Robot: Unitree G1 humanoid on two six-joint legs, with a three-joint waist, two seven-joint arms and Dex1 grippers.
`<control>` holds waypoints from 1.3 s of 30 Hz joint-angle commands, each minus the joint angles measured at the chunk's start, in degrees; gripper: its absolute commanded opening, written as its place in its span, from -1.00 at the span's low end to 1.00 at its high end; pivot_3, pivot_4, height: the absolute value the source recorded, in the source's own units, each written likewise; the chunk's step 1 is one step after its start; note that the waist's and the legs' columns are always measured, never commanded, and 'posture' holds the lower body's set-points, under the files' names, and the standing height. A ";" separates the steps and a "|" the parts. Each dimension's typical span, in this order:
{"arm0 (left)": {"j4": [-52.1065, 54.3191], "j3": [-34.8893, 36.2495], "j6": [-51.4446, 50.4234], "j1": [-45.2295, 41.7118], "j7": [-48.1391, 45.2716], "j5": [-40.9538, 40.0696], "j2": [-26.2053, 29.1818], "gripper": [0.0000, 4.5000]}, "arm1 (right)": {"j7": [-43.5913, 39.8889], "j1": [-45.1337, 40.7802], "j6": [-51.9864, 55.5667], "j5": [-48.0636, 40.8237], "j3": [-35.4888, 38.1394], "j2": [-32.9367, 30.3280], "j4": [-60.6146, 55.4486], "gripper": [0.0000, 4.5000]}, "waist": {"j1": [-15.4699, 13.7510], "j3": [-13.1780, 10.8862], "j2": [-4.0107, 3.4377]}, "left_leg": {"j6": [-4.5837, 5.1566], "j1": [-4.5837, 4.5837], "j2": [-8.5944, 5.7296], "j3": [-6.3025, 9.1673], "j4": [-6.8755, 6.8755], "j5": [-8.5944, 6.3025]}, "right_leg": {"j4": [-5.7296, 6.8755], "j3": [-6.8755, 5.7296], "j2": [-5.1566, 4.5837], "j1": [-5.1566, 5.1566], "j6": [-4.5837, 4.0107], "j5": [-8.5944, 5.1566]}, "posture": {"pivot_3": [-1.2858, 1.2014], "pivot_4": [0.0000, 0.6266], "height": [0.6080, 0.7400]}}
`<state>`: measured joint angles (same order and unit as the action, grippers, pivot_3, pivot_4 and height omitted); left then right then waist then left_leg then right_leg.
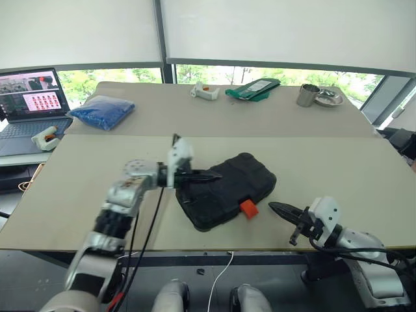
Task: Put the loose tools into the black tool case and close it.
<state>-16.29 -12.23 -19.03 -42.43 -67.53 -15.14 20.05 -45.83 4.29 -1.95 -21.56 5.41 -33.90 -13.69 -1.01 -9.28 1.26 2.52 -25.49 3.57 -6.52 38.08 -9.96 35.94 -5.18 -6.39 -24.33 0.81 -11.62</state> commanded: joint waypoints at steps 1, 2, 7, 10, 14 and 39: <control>-5.62 -7.20 0.62 -2.99 3.27 8.31 -1.96 -0.98 | 0.83 0.19 2.19 -0.87 -0.48 0.37 -5.72 -1.00 | 0.23 0.00 0.00 | 0.02 0.01 0.01 0.02 0.00 0.01 | 0.00 0.00 0.04 0.00 0.03 0.01 | 0.03 -0.52 1.00; -6.78 -8.47 0.44 -3.44 3.63 9.76 -2.21 -0.98 | 0.82 0.19 2.58 -0.52 -1.03 0.45 -6.25 -1.00 | 0.20 0.01 -0.01 | 0.02 0.01 0.03 0.03 0.00 0.01 | 0.00 -0.01 0.06 -0.01 0.03 0.01 | 0.03 -0.52 1.00; -7.11 -11.95 -0.61 -2.16 1.11 11.74 -1.60 -0.98 | 0.12 -0.34 4.64 1.02 -5.02 1.10 -6.16 -1.00 | 0.28 0.08 -0.09 | -0.05 0.18 0.09 0.08 0.00 -0.04 | -0.02 -0.02 0.04 0.14 -0.31 -0.20 | 0.03 -0.52 1.00; -5.99 -11.03 -1.26 -1.16 0.88 10.75 -1.27 -0.98 | -0.24 0.66 3.48 3.52 -7.24 1.11 -4.62 -1.00 | 0.26 0.13 -0.11 | -0.11 0.20 0.13 0.08 -0.01 -0.07 | -0.02 -0.02 0.00 0.14 -0.32 -0.21 | 0.03 -0.52 1.00; -5.56 -10.45 -1.59 -0.52 0.81 10.56 -0.65 -0.98 | 0.47 -0.26 2.70 5.45 -8.53 2.49 -2.18 -1.00 | 0.28 0.19 -0.11 | -0.11 0.21 0.14 0.09 -0.01 -0.08 | -0.03 -0.02 -0.01 0.14 -0.32 -0.22 | 0.03 -0.52 1.00; -4.67 -12.11 -4.92 1.58 0.41 11.80 0.32 -0.98 | 0.02 -10.55 2.36 4.58 -8.48 8.94 1.37 -1.00 | 1.21 0.37 -0.26 | -0.15 0.30 0.22 0.09 -0.01 -0.09 | 0.08 -0.02 0.06 0.10 -0.35 -0.20 | 0.03 -0.52 1.00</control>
<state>-17.81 -19.20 -20.29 -44.29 -65.86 -6.69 19.72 -47.26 -2.82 2.00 -12.63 -6.32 -26.34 -5.67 0.20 -8.91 1.00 2.37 -25.19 3.79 -6.43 38.07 -10.05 36.02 -5.19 -6.34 -24.23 0.45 -11.81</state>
